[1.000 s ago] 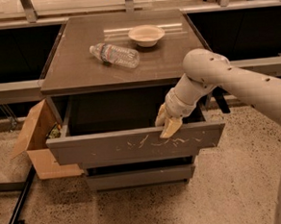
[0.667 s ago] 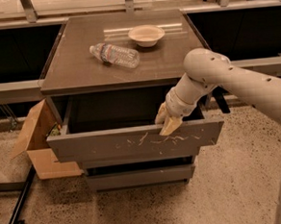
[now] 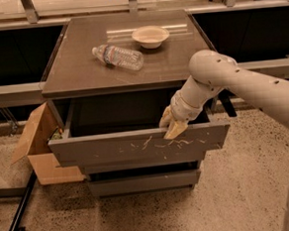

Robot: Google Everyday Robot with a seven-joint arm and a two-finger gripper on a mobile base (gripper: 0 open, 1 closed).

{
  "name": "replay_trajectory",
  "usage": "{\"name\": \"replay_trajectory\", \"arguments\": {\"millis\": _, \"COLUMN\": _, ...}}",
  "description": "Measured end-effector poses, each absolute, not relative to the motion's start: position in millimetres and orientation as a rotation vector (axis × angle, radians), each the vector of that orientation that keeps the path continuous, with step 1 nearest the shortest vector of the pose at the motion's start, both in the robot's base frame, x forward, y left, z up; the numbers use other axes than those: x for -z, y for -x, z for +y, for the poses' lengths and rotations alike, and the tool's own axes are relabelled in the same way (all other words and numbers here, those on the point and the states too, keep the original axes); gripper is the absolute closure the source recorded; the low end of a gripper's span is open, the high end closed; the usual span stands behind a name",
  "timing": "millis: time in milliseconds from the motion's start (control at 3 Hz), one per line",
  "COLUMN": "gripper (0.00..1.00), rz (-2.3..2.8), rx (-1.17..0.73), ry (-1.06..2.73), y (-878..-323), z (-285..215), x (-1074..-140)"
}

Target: Open top drawer

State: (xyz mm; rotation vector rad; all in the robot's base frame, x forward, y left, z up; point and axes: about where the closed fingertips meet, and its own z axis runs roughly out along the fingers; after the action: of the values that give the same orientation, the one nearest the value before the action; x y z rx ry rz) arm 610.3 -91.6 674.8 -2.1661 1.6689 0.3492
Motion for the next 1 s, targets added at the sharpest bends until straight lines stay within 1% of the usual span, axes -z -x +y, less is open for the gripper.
{"name": "replay_trajectory", "arguments": {"millis": 333, "gripper": 0.21, "rz": 1.669, "rx": -0.349, "ry": 2.166, "y": -610.2, "z": -91.6, "x": -674.7}}
{"name": "replay_trajectory", "arguments": {"millis": 667, "gripper": 0.01, "rz": 1.669, "rx": -0.349, "ry": 2.166, "y": -610.2, "z": -91.6, "x": -674.7}}
{"name": "replay_trajectory", "arguments": {"millis": 1000, "gripper": 0.00, "rz": 1.669, "rx": -0.349, "ry": 2.166, "y": -610.2, "z": -91.6, "x": -674.7}}
